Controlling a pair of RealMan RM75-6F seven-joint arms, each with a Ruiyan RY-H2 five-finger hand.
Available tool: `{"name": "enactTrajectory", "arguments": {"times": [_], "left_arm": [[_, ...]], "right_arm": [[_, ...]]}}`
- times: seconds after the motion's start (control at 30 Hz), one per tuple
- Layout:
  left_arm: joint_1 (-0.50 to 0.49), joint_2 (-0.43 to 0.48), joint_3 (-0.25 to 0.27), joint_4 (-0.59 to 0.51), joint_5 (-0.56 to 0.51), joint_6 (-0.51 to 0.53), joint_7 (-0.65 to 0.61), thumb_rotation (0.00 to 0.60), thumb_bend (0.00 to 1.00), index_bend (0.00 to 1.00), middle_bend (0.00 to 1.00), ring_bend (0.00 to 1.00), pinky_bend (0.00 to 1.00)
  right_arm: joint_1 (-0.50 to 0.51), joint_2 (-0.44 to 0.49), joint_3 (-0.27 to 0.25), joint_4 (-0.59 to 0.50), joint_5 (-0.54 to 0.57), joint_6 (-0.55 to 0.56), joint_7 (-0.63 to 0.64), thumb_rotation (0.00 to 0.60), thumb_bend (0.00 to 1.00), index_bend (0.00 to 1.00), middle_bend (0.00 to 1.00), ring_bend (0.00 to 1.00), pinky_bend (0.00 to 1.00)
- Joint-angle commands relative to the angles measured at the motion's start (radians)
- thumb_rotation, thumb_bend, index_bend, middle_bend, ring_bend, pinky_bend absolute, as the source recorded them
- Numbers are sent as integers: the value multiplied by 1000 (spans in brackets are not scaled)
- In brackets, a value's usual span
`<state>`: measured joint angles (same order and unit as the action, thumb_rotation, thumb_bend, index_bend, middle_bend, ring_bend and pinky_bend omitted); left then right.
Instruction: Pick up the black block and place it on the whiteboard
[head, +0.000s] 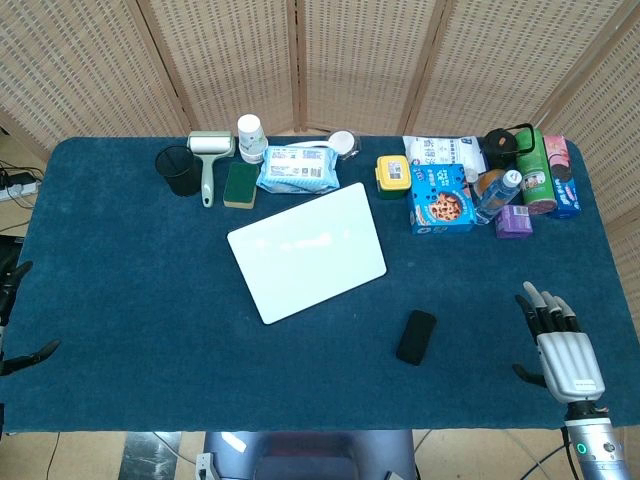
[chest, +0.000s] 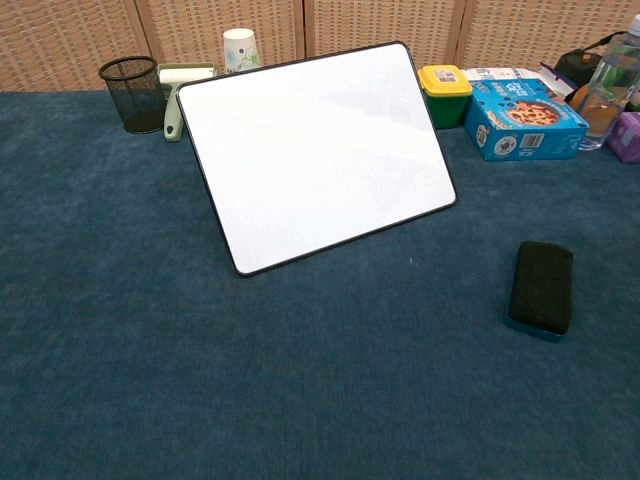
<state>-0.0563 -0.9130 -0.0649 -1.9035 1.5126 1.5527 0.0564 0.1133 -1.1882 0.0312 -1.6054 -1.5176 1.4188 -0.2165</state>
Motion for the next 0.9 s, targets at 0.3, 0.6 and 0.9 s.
{"name": "enactTrajectory", "arguments": {"times": [0.3, 0.6, 0.9], "left_arm": [[21, 3, 7, 3, 26, 38, -29, 600, 105, 0, 0, 0, 30], [11, 1, -1, -15, 10, 22, -11, 600, 105, 0, 0, 0, 30], [4, -9, -7, -27, -13, 9, 27, 600, 105, 0, 0, 0, 30]], "right_arm": [[21, -6, -14, 27, -26, -35, 58, 600, 0, 94, 65, 66, 93], [180, -5, -29, 187, -168, -182, 348, 600, 0, 194, 163, 157, 156], [347, -82, -73, 398, -337, -251, 528, 600, 0, 221, 177, 161, 166]]}}
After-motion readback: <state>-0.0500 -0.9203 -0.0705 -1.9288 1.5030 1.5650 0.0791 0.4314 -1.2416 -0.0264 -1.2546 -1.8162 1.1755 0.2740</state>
